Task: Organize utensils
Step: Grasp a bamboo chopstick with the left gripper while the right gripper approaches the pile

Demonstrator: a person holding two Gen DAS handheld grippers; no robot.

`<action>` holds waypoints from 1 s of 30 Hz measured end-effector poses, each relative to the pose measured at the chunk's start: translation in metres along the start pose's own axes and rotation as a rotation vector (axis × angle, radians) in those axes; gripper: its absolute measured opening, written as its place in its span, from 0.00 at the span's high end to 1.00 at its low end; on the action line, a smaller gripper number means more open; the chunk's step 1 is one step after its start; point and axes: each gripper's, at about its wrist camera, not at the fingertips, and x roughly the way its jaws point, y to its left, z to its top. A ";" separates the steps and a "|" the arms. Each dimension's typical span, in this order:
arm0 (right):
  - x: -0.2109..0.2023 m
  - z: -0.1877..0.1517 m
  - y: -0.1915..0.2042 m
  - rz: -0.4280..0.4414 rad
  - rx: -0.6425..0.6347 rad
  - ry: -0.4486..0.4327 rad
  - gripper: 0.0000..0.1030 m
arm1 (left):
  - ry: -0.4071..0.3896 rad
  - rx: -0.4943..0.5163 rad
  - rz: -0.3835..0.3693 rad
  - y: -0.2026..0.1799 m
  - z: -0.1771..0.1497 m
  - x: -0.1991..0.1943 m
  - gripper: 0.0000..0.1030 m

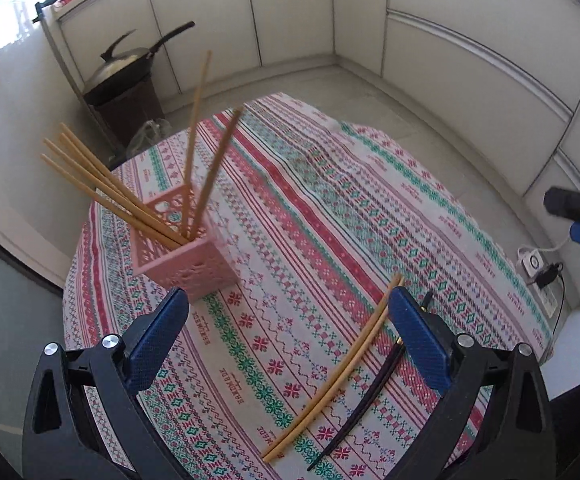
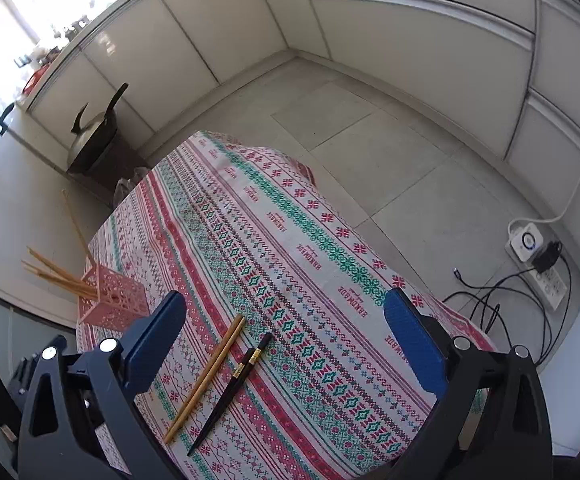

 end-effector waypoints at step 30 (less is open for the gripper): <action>0.018 0.008 -0.051 0.065 0.184 0.130 0.07 | 0.359 0.064 -0.095 -0.049 0.029 0.117 0.08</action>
